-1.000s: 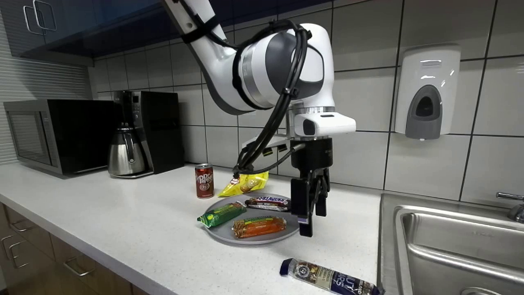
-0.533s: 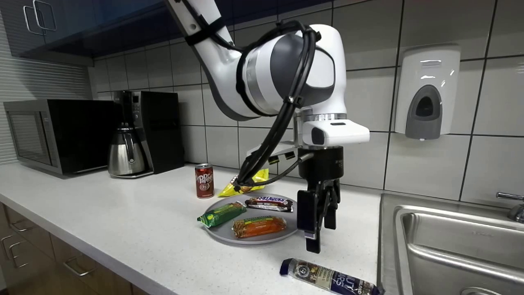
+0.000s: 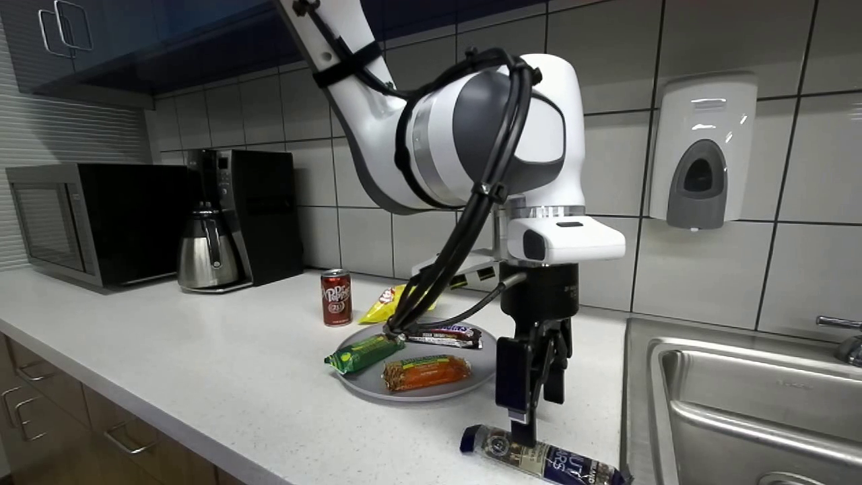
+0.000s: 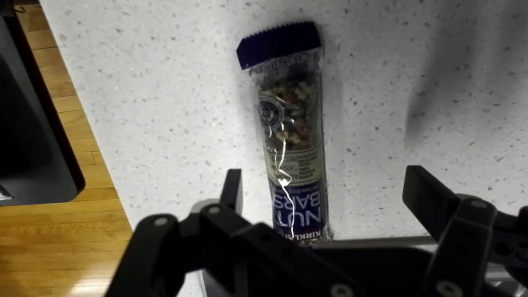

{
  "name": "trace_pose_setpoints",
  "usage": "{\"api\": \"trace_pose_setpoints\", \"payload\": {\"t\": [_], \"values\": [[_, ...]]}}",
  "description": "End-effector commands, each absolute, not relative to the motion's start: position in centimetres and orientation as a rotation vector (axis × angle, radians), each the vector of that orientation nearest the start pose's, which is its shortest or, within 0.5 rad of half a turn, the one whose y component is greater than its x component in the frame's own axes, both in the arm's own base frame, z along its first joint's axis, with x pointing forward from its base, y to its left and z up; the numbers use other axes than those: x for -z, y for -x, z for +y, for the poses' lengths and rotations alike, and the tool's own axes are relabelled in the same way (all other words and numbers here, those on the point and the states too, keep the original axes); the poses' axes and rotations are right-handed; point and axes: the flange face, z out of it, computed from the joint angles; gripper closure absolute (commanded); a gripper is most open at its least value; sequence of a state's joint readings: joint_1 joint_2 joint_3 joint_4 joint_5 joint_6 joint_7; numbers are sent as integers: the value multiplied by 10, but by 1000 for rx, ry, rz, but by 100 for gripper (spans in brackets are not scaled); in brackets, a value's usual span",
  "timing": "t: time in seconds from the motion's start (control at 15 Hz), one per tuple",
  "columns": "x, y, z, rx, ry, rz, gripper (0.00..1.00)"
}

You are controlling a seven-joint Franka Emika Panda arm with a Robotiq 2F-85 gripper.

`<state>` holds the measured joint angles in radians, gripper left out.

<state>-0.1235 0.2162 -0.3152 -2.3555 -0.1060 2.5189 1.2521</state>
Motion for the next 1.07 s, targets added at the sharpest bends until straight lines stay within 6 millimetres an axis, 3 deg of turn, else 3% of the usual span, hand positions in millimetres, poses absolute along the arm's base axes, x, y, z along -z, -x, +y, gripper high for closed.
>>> {"api": "trace_pose_setpoints", "payload": {"t": [0.0, 1.0], "values": [[-235, -454, -225, 25, 2267, 2363, 0], [-222, -446, -228, 1, 2276, 2294, 0]]}}
